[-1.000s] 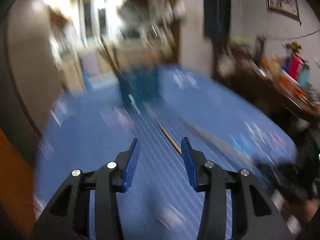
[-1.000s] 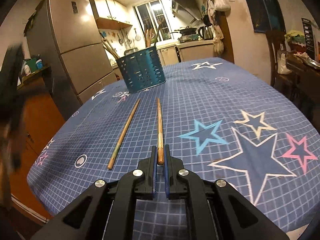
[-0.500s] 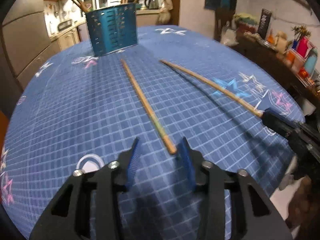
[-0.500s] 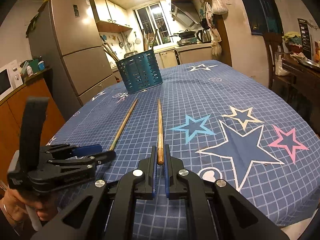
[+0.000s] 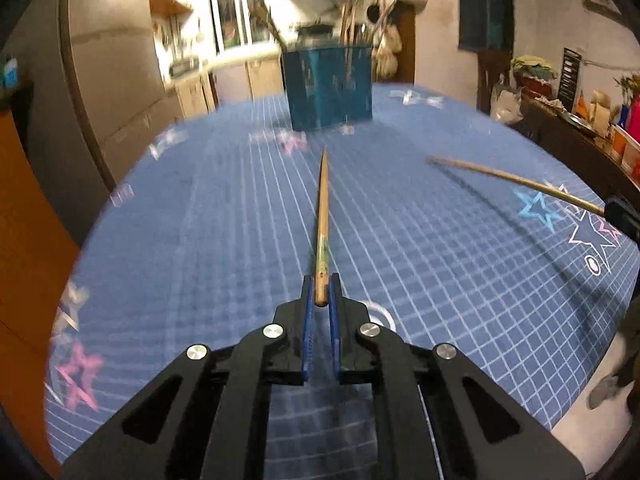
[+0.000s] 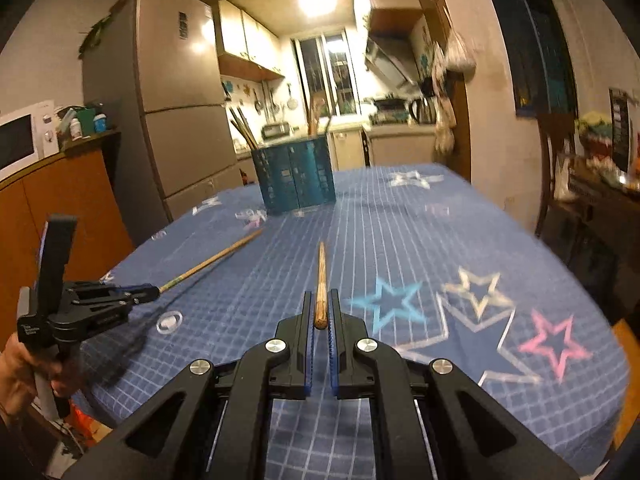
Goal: Organize utensils
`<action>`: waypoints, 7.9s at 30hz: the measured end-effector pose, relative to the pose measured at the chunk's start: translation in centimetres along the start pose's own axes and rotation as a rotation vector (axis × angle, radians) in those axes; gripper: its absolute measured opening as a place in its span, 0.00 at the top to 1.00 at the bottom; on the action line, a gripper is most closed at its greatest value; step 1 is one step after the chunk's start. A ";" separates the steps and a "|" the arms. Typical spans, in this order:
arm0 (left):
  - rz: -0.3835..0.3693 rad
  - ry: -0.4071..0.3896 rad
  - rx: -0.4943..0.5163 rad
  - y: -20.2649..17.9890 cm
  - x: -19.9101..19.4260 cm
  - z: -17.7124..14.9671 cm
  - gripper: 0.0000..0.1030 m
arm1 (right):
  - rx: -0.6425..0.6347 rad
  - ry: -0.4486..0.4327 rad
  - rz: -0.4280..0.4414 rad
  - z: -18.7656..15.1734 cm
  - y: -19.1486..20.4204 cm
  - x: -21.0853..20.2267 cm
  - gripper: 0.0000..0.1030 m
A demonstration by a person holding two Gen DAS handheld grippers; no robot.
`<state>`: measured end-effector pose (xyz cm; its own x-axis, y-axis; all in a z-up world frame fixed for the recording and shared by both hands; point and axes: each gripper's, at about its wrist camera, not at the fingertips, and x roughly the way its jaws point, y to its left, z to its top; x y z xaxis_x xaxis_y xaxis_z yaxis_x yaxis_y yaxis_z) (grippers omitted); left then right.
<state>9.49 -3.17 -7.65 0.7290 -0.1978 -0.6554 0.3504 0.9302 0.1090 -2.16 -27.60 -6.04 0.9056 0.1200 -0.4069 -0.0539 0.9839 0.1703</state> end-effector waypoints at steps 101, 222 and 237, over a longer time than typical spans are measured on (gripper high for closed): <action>-0.026 -0.312 -0.129 5.8 9.8 32.7 0.60 | -0.086 -0.144 0.015 35.5 3.3 29.7 0.65; 0.332 -0.432 -0.264 -4.3 -9.5 -0.3 0.05 | -0.060 -0.200 -0.360 2.0 5.1 -2.1 0.04; 0.399 -0.443 -0.276 -2.5 -10.2 -0.9 0.05 | -0.080 -0.216 -0.395 2.0 5.3 -2.2 0.04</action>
<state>0.69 -3.19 -1.87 0.9657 0.1247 -0.2279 -0.1174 0.9920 0.0454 -3.63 -22.92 -2.40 0.9297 -0.2884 -0.2290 0.2885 0.9569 -0.0339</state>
